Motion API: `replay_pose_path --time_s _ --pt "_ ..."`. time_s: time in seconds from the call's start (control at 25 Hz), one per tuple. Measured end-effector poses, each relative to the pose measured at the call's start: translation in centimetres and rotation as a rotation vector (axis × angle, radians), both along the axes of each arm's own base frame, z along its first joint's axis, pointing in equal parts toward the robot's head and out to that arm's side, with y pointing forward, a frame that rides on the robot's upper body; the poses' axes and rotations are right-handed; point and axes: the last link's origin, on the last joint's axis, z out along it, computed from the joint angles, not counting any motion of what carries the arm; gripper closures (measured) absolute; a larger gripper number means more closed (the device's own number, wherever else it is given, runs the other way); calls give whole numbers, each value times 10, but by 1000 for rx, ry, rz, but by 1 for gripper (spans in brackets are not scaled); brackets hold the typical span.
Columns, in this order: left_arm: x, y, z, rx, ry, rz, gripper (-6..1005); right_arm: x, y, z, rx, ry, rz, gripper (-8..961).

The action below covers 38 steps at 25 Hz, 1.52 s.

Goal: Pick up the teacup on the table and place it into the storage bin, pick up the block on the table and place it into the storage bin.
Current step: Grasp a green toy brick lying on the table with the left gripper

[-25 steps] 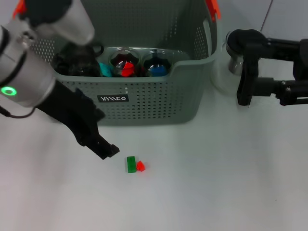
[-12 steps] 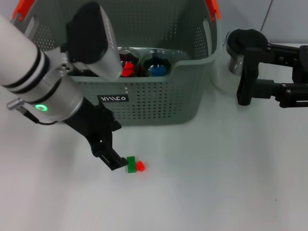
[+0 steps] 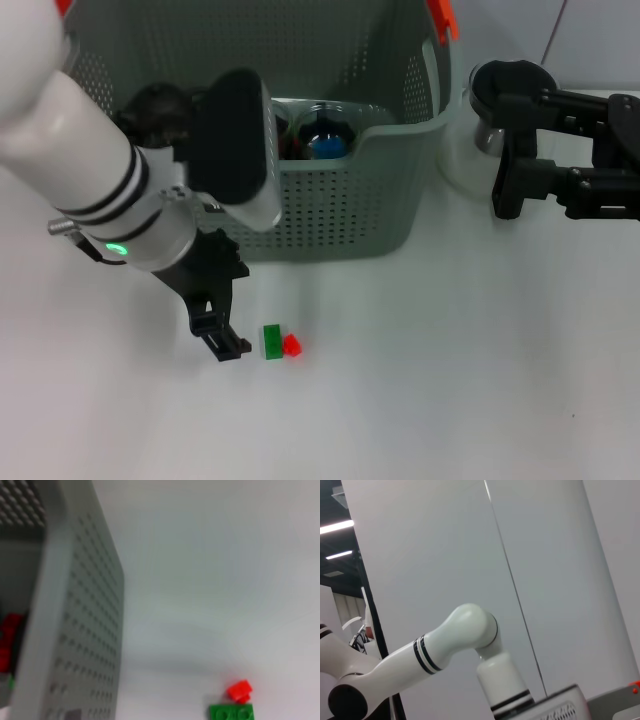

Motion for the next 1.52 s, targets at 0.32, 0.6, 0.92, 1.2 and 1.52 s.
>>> replay_pose_path --time_s 0.32,0.6,0.92,1.2,1.52 --pt "-1 -5 -13 -14 69 -21 64 2 -1 0 7 10 -7 88" --pt "-3 -5 -23 -18 90 -28 64 3 -1 1 14 15 -9 88" --pt "2 -11 -34 -44 102 -43 66 3 -1 1 12 18 -15 87" --pt "9 -12 -45 -48 104 -63 75 3 -1 2 16 17 -13 87" --pt "13 -12 -57 -62 113 -70 84 5 -1 3 22 18 -15 88"
